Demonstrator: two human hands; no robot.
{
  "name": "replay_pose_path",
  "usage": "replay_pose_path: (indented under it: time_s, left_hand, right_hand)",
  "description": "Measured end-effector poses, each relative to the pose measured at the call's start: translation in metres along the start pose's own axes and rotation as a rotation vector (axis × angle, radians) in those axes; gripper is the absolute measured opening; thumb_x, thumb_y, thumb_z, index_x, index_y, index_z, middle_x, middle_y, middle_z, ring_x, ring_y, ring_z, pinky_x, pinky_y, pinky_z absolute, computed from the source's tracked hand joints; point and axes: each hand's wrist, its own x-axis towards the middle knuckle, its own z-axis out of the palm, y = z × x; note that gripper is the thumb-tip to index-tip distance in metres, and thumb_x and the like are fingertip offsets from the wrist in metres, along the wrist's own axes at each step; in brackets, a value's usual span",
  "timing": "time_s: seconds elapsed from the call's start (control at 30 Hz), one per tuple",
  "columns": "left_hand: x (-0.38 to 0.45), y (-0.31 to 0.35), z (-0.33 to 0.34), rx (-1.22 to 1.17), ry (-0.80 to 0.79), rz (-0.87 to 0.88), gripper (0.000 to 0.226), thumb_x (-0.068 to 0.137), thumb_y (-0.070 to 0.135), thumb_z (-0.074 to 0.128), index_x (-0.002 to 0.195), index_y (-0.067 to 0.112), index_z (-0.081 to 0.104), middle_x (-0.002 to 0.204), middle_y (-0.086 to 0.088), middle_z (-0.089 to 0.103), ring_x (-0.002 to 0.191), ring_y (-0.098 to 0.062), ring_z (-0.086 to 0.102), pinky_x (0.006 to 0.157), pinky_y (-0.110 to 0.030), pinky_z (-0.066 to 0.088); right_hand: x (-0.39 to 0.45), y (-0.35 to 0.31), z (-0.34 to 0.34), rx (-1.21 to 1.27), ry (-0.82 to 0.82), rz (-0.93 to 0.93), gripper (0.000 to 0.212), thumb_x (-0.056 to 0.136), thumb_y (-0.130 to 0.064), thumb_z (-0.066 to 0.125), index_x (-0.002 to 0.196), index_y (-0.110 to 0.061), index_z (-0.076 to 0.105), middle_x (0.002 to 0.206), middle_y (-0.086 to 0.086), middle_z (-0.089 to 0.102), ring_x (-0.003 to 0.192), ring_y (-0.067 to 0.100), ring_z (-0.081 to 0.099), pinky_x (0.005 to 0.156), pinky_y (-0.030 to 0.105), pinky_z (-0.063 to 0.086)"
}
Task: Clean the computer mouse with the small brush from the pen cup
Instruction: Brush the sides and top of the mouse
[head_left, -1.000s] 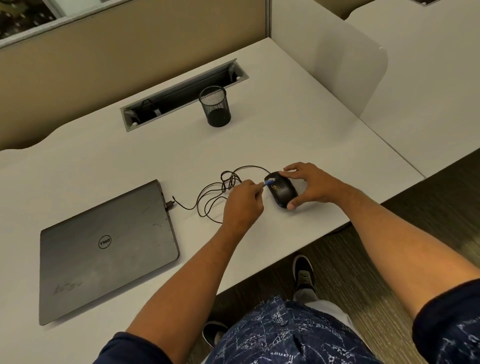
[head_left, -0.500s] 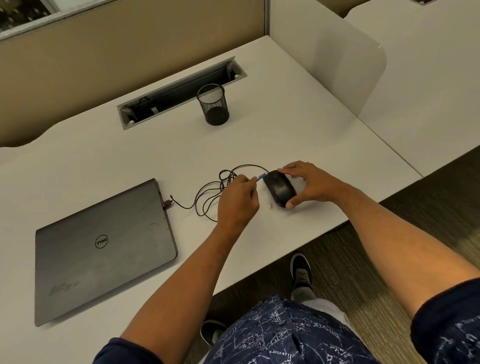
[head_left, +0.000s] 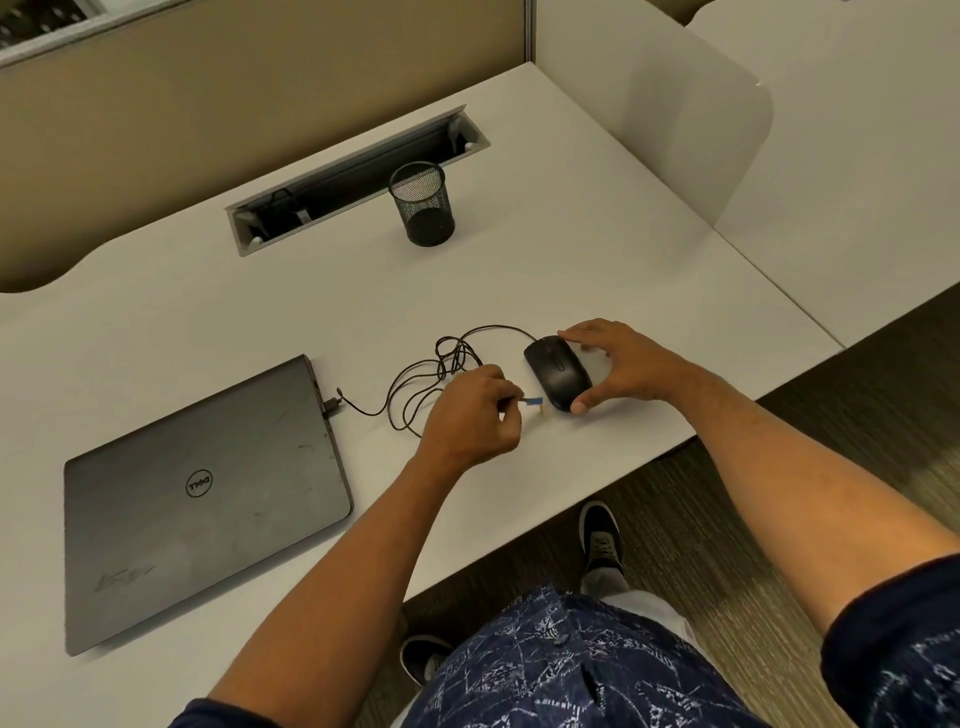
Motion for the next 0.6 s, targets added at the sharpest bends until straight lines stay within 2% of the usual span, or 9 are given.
replay_pose_path:
  time_s: [0.13, 0.2, 0.3, 0.4, 0.5, 0.6]
  left_hand:
    - [0.001, -0.002, -0.004, -0.032, 0.207, -0.085, 0.023, 0.087, 0.009, 0.064, 0.104, 0.010, 0.080, 0.081, -0.004, 0.065, 0.070, -0.020, 0.060, 0.062, -0.032, 0.050]
    - [0.005, 0.002, -0.002, -0.024, 0.248, -0.101, 0.024, 0.090, 0.007, 0.063, 0.109, 0.008, 0.078, 0.084, -0.006, 0.064, 0.072, -0.021, 0.060, 0.061, -0.031, 0.048]
    - [0.013, 0.009, 0.004, 0.032, 0.195, -0.115, 0.023, 0.095, 0.009, 0.057, 0.109, 0.007, 0.076, 0.089, -0.009, 0.062, 0.073, -0.026, 0.060, 0.059, -0.036, 0.048]
    - [0.015, 0.015, 0.010, 0.070, 0.089, -0.129, 0.027, 0.098, 0.014, 0.052, 0.113, 0.009, 0.074, 0.090, -0.007, 0.058, 0.073, -0.024, 0.057, 0.058, -0.032, 0.040]
    - [0.011, 0.019, 0.012, 0.071, -0.066, -0.074, 0.025, 0.097, 0.018, 0.055, 0.109, 0.008, 0.074, 0.089, -0.005, 0.057, 0.075, -0.021, 0.055, 0.063, -0.034, 0.048]
    - [0.004, 0.019, 0.008, 0.010, -0.098, -0.058, 0.021, 0.089, 0.017, 0.062, 0.098, 0.008, 0.078, 0.082, -0.005, 0.064, 0.072, -0.020, 0.057, 0.066, -0.037, 0.054]
  right_hand:
    - [-0.001, 0.000, -0.001, 0.018, -0.001, -0.005, 0.117, 0.054, -0.054, 0.096, 0.155, -0.034, 0.040, 0.157, -0.011, 0.038, 0.137, 0.011, 0.038, 0.117, 0.036, 0.032]
    - [0.000, 0.001, -0.001, 0.017, -0.003, -0.001, 0.117, 0.054, -0.056, 0.096, 0.154, -0.035, 0.040, 0.157, -0.011, 0.037, 0.137, 0.012, 0.038, 0.117, 0.037, 0.033]
    - [0.000, 0.000, 0.000, 0.009, -0.001, 0.003, 0.117, 0.053, -0.057, 0.095, 0.154, -0.035, 0.040, 0.157, -0.010, 0.037, 0.137, 0.014, 0.039, 0.118, 0.040, 0.034]
    - [-0.001, 0.000, 0.000, 0.014, 0.004, 0.007, 0.117, 0.051, -0.058, 0.094, 0.153, -0.036, 0.041, 0.157, -0.009, 0.038, 0.136, 0.014, 0.040, 0.117, 0.042, 0.036]
    - [-0.001, 0.000, 0.000, 0.020, 0.004, 0.004, 0.118, 0.050, -0.059, 0.093, 0.153, -0.035, 0.041, 0.157, -0.009, 0.038, 0.132, 0.012, 0.043, 0.116, 0.042, 0.038]
    - [-0.001, 0.000, 0.000, 0.026, 0.007, 0.007, 0.118, 0.051, -0.056, 0.095, 0.153, -0.034, 0.041, 0.157, -0.009, 0.038, 0.131, 0.011, 0.044, 0.116, 0.042, 0.038]
